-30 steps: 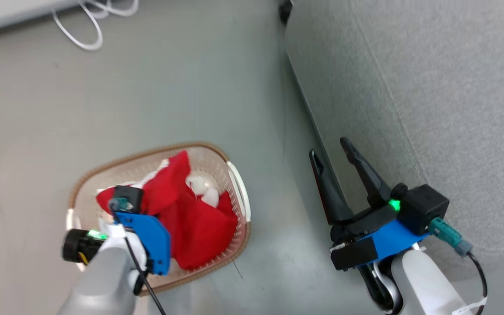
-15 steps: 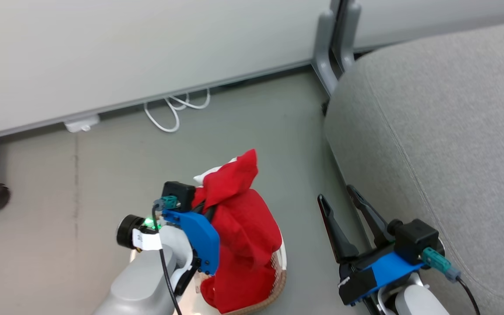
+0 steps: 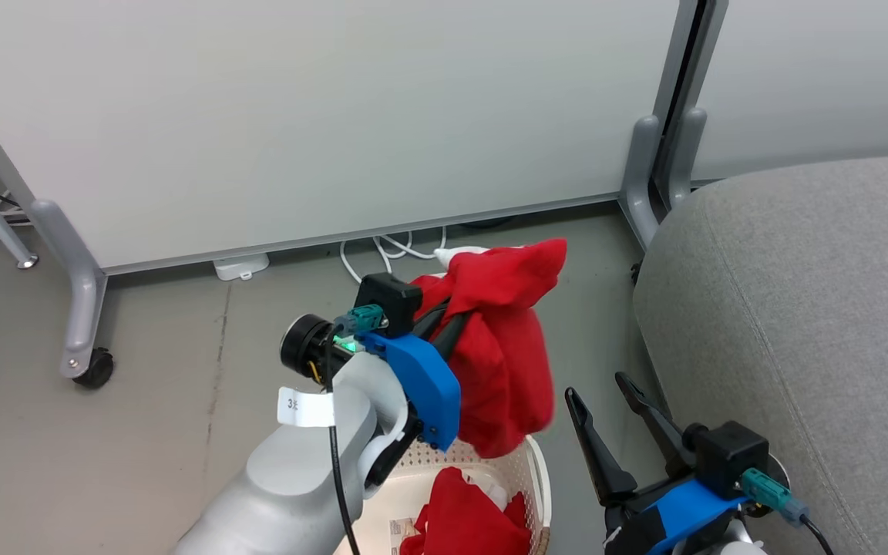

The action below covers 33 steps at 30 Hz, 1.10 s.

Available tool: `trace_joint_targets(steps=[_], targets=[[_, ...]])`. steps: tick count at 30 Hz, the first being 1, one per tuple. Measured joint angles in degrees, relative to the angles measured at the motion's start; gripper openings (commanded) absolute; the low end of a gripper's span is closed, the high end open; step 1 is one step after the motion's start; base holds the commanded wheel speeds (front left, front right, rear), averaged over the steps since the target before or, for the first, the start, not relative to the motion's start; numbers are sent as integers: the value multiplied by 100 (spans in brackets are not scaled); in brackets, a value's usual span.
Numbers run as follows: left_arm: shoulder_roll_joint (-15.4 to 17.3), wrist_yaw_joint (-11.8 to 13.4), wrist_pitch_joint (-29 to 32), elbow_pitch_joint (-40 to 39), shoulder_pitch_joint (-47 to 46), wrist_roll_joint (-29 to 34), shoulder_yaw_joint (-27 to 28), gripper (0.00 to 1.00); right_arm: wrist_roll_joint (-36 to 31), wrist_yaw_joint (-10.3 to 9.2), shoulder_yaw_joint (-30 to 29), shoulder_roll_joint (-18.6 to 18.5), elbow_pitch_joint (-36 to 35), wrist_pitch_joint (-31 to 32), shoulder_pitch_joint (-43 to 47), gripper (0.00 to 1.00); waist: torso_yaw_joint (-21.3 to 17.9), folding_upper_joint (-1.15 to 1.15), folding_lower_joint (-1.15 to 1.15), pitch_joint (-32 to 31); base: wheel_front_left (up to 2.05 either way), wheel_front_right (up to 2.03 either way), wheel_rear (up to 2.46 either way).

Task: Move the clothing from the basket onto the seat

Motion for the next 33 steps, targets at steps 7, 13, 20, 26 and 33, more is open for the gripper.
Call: trace_joint_targets(steps=[7, 13, 20, 26, 33], targets=[[-70, 0, -116, -220, -352, -314, -331, 0, -55, -1, -55, 0, -141, 147, 161, 100, 169, 0, 0, -170, 0, 0, 0], [-87, 0, -113, -467, -560, -708, -703, 0, -64, -1, -62, -1, -211, 248, 274, 100, 136, 0, 1, -257, 0, 0, 0], [-89, 89, -145, -635, -705, -1066, -1048, 0, -59, -1, -12, -1, -267, 300, 355, 100, 28, 0, 1, -325, 0, 0, 0], [-90, 169, -203, -702, -801, -1307, -1328, 0, -42, -1, 31, -1, -287, 320, 358, 100, -15, 0, 1, -324, 0, 0, 0], [-89, 234, -298, -683, -887, -1508, -1617, 0, -8, -1, -4, -1, -292, 315, 369, 100, -22, 0, 1, -319, 0, 0, 0]])
